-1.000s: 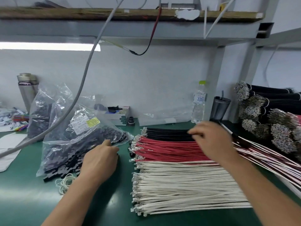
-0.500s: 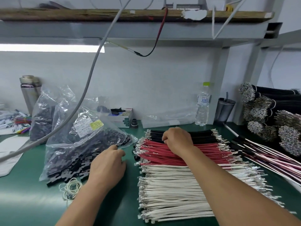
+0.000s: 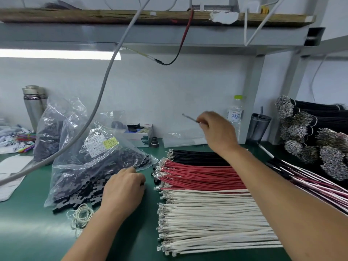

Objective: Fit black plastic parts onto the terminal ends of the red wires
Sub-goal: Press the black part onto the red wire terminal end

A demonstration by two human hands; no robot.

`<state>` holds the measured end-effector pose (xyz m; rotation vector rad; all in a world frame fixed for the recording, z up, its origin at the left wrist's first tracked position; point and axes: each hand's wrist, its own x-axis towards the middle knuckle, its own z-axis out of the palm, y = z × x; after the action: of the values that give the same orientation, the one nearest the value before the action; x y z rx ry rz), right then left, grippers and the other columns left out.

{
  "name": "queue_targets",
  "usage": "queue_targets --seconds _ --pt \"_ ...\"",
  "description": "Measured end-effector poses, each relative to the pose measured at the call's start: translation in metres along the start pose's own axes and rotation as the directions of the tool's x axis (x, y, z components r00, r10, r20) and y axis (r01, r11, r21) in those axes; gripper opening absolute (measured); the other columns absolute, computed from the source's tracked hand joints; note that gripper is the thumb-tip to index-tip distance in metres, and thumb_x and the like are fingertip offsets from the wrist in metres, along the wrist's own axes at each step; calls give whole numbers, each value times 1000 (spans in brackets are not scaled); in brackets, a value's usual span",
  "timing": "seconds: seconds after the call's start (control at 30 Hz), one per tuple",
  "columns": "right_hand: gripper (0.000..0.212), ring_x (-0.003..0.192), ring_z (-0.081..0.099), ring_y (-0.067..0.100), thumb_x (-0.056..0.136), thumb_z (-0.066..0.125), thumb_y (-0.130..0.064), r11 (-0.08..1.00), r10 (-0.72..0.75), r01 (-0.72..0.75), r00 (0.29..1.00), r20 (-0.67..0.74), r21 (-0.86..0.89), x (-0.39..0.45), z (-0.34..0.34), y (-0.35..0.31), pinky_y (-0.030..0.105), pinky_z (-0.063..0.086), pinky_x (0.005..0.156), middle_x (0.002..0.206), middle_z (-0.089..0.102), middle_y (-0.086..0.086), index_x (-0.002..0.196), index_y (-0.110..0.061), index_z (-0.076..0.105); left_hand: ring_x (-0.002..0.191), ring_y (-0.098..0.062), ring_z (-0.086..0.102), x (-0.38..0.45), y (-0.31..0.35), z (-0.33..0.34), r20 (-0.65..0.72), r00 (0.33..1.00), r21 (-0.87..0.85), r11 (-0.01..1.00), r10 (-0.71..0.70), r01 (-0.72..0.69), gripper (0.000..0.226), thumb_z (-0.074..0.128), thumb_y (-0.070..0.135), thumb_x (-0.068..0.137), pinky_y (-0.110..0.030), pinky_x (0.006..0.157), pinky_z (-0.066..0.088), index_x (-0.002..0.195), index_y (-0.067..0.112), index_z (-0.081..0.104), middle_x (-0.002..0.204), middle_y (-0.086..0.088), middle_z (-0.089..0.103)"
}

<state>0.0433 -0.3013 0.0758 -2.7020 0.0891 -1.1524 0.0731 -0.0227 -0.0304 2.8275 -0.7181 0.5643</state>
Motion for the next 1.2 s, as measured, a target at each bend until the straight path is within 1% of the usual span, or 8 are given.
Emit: queue_targets --seconds 0.13,0.2,0.3,0.4,0.5,0.63,0.83,1.2 --pt "11 82 56 21 100 53 -14 965 -249 213 929 -273 -156 8 -51 -17 34 46 62 100 59 1 109 -18 58 103 -13 62 0 -1 -4 -32 999 37 999 28 -26 21 64 43 96 -29 88 46 110 33 74 105 14 70" --pt "15 68 51 19 99 53 -9 936 -340 296 900 -272 -192 -11 -63 -24 33 45 52 98 53 3 112 -16 55 98 -18 67 0 0 -5 -105 994 30 999 20 -17 18 60 35 99 -33 83 51 105 28 75 101 11 74" --pt "15 61 47 10 98 59 -11 946 -313 291 934 -170 -145 -66 -52 -28 27 43 46 94 49 -4 111 -18 61 92 -20 71 0 2 -5 -257 960 -324 946 -111 22 21 58 24 103 -38 76 56 112 22 77 101 7 77" --pt "12 64 49 5 99 62 -25 974 -225 224 966 -129 -19 -111 -28 -27 16 38 51 89 54 -9 104 -21 71 64 4 63 0 10 -16 -102 962 -774 628 -254 83 19 67 19 99 -25 60 51 111 29 78 84 14 78" --pt "15 65 54 3 99 62 -30 982 -164 171 983 -88 82 -128 -8 -26 18 42 48 87 55 -12 100 -23 75 61 2 67 -4 19 -30 82 969 -939 307 -232 152 9 85 24 78 -12 55 49 83 31 83 80 5 79" --pt "11 72 51 -2 97 65 -26 977 -143 147 989 -40 153 -136 -2 -30 7 33 58 89 56 -14 102 -22 74 65 -7 67 -10 24 -41 185 965 -963 164 -186 216 31 88 37 53 -20 55 49 81 26 81 82 -6 79" --pt "21 76 58 8 97 64 -22 953 -123 116 992 10 281 -139 0 -36 26 52 62 89 56 -9 114 -19 75 53 -7 63 -12 29 -36 235 964 -961 117 -128 250 26 91 20 55 -16 46 47 79 13 80 79 -13 78" --pt "1 75 56 1 90 74 -30 942 -67 58 998 15 331 -139 -2 -38 10 37 61 87 55 -18 91 -30 74 79 -35 78 -15 35 -32 281 960 -954 -107 9 281 33 90 8 58 -30 65 63 89 5 79 95 -29 76"
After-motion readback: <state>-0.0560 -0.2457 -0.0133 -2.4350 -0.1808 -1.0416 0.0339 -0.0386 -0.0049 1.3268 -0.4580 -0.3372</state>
